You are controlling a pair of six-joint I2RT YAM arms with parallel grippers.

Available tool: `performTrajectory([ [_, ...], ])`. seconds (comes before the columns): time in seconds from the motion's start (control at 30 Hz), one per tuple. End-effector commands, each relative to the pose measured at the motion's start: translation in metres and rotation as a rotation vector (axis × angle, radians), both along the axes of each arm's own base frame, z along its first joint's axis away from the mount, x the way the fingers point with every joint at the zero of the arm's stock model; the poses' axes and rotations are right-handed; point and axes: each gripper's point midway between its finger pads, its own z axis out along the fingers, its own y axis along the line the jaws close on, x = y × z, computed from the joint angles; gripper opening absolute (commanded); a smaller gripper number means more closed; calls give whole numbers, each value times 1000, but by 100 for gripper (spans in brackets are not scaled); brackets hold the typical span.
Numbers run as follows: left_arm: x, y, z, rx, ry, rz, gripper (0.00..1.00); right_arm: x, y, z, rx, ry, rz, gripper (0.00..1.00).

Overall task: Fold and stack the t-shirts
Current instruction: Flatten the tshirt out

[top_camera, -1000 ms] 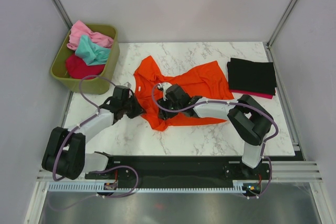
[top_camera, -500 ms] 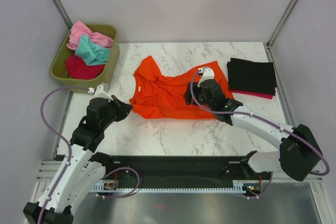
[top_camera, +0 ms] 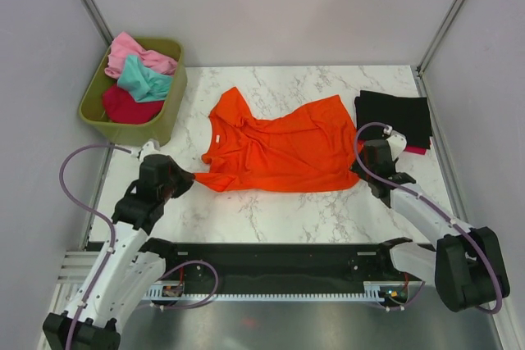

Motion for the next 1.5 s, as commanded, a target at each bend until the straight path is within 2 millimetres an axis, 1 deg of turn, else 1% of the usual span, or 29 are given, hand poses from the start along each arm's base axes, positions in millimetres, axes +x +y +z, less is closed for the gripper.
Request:
performTrajectory([
  [0.0,5,18,-1,-8,9,121,2,0,0,-12,84,4,-27,62],
  [0.07,7,15,-2,-33,9,121,2,3,-5,-16,101,5,-52,60],
  [0.1,6,13,-6,-39,18,114,2,3,-4,-20,117,17,-46,60],
  [0.17,7,11,-8,-48,16,109,2,8,-2,-21,155,-2,-50,59],
  [0.2,7,11,-9,-47,18,110,2,7,-2,-27,165,11,-51,58],
  [0.37,7,12,-10,-43,22,118,2,3,-5,-35,198,31,-76,55],
  [0.5,8,12,-10,-44,25,116,2,8,-11,-42,205,31,-115,53],
  [0.6,9,11,-8,-48,24,118,2,6,-13,-50,211,54,-138,49],
  [0.63,9,11,-9,-52,27,122,2,5,-13,-51,212,57,-143,47],
  [0.7,11,11,-8,-55,31,125,2,5,-15,-50,208,52,-152,29],
  [0.73,11,10,-8,-59,36,124,2,5,-15,-48,204,48,-154,18],
  [0.77,12,8,-6,-63,36,121,2,10,-18,-33,197,8,-155,0],
  [0.8,14,8,-6,-65,42,120,2,5,-19,-30,184,21,-156,0],
  [0.83,15,7,-3,-71,39,120,2,6,-22,-20,171,2,-154,0],
  [0.87,17,6,0,-71,36,119,2,11,-25,9,165,-78,-157,0],
  [0.93,24,4,19,-79,5,111,2,8,-35,33,125,-129,-179,0],
  [0.97,26,3,27,-82,-3,107,2,12,-36,65,131,-216,-177,0],
  [1.0,34,1,55,-98,-55,103,2,8,-38,75,125,-222,-180,0],
  [1.03,34,-1,61,-96,-40,95,2,7,-38,89,127,-245,-176,0],
  [1.07,36,-2,77,-101,-60,87,2,10,-37,122,132,-312,-160,0],
  [1.1,41,-4,118,-116,-136,75,2,6,-34,131,136,-302,-140,0],
  [1.13,40,-5,136,-123,-162,59,2,5,-32,145,140,-319,-121,0],
  [1.17,36,-5,175,-137,-235,50,2,4,-30,181,139,-386,-95,0],
  [1.23,27,-4,213,-142,-311,33,2,-7,-28,209,138,-418,-63,0],
  [1.27,14,-1,250,-154,-391,27,2,-17,-28,249,140,-511,-45,0],
  [1.33,-2,3,285,-161,-473,17,2,-34,-27,283,133,-580,-8,0],
  [1.37,-21,7,319,-177,-561,10,2,-52,-27,322,140,-679,11,0],
  [1.43,-41,8,345,-186,-615,-10,2,-72,-24,355,142,-754,44,0],
  [1.47,-60,11,375,-203,-694,-24,2,-92,-21,387,156,-833,77,0],
])
